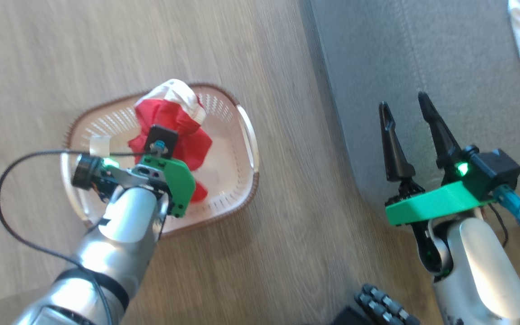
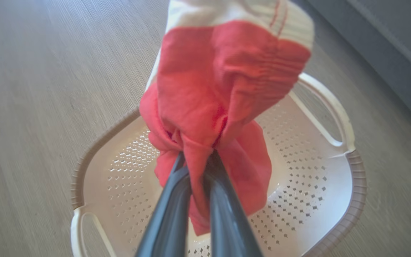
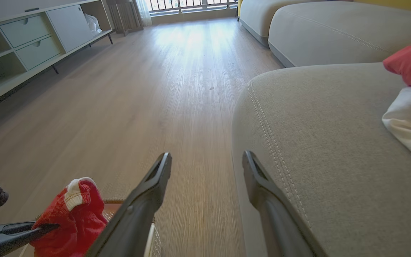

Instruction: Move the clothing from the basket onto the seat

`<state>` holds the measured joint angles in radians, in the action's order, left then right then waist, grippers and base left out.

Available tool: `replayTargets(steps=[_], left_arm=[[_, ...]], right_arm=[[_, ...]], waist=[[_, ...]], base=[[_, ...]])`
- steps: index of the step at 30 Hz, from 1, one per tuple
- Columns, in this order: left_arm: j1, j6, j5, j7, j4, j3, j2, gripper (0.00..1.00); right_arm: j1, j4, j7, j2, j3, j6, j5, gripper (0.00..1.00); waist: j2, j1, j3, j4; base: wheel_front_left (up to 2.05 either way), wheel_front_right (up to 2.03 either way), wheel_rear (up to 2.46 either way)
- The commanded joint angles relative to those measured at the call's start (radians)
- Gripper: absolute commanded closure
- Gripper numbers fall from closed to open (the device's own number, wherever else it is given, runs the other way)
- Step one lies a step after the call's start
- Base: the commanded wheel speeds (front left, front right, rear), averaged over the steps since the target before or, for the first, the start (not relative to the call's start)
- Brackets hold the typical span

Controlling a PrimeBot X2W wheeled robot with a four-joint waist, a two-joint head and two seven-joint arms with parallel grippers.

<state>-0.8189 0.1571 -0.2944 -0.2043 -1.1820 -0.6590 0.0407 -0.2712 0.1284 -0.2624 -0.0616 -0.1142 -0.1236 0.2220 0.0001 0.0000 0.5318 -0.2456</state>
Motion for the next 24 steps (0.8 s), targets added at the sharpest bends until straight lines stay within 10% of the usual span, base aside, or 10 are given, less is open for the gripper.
replayTargets(steps=[1, 16, 24], left_arm=[[0.014, 0.011, -0.020, -0.023, 0.040, 0.006, 0.010, 1.00], [0.197, 0.076, -0.084, -0.057, 0.555, 0.013, 0.010, 1.00], [0.313, 0.042, -0.041, -0.057, 0.793, 0.091, 0.010, 1.00]], right_arm=[[0.027, -0.022, 0.001, -0.010, -0.009, -0.007, -0.007, 0.00], [0.143, 0.018, 0.001, -0.005, 0.040, -0.007, -0.035, 0.00], [0.193, 0.030, 0.001, 0.002, 0.046, -0.007, -0.044, 0.00]], waist=[[-0.0001, 0.0000, -0.103, 0.052], [-0.0001, 0.0000, -0.345, 0.155], [-0.0001, 0.0000, -0.431, 0.172]], base=[[0.00, 0.00, 0.00], [0.00, 0.00, 0.00], [0.00, 0.00, 0.00]])
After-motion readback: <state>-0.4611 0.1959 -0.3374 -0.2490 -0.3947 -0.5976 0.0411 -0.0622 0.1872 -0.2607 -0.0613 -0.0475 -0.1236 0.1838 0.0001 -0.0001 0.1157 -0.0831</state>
